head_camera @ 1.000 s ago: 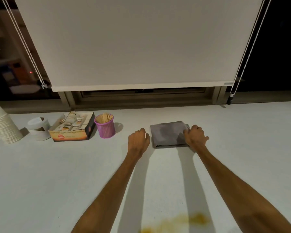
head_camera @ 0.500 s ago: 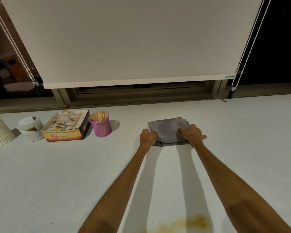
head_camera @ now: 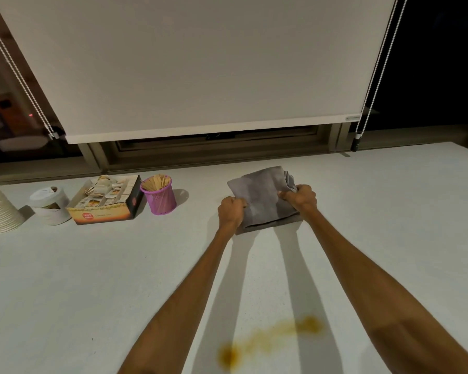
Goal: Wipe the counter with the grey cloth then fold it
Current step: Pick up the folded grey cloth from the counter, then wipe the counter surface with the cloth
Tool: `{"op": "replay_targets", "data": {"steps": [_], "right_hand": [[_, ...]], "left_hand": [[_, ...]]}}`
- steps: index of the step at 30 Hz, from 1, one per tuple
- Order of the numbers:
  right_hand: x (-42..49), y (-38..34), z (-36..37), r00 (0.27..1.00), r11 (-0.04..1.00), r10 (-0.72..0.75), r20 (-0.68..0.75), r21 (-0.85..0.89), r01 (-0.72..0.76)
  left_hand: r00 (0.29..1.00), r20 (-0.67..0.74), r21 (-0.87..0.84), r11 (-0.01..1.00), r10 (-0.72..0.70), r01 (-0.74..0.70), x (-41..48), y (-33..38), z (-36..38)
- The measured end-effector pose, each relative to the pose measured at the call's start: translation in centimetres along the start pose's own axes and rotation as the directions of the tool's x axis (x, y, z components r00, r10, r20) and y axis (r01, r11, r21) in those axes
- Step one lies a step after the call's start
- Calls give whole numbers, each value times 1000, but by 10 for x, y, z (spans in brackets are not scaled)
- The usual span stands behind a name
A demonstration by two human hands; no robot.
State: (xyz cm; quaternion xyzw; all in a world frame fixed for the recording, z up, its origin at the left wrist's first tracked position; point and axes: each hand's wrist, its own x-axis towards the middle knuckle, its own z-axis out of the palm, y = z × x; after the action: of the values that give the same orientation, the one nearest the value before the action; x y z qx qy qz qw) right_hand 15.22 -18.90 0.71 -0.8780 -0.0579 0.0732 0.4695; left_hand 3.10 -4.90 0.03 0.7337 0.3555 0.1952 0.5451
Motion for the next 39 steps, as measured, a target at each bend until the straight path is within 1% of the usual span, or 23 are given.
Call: {"op": "replay_targets", "data": {"steps": [4,7,10,14,17,20,26,30,36,39], "right_hand": [[-24,-2,-16,1000,998,-12,-27,55,13],[-42,-1,-31,999,994,10,-38,112,-6],[-63,2,-43,998,988,5,-69,157,6],[-100,11,-55,989,973,0,-150,227,34],[-132,22,-64,985,968,-11,-173,245,54],[-162,36,-74,986,967,11,-168,254,32],[-213,74,-88,990,973,44,-132,229,-13],[-231,93,-90,993,978,50,-107,206,-27],[-249,109,-80,996,976,49,-74,214,-32],[-255,115,-75,995,988,46,-88,153,-32]], "left_hand": [[1000,5,-39,999,-9,10,-21,15,-8],[1000,-18,-140,990,2,-4,-39,18,-14],[998,-47,-253,967,34,-45,-61,18,-19],[995,-53,-322,942,80,-93,-92,8,-27],[998,-32,-358,931,59,-67,-119,-2,-36],[1000,-17,-367,930,16,-22,-151,-13,-42],[1000,-3,-257,966,-14,13,-209,-40,-51],[999,-33,-77,997,-3,0,-232,-50,-55],[997,-70,64,998,18,-13,-248,-69,-61],[996,-70,137,990,52,-42,-250,-76,-65]]}}
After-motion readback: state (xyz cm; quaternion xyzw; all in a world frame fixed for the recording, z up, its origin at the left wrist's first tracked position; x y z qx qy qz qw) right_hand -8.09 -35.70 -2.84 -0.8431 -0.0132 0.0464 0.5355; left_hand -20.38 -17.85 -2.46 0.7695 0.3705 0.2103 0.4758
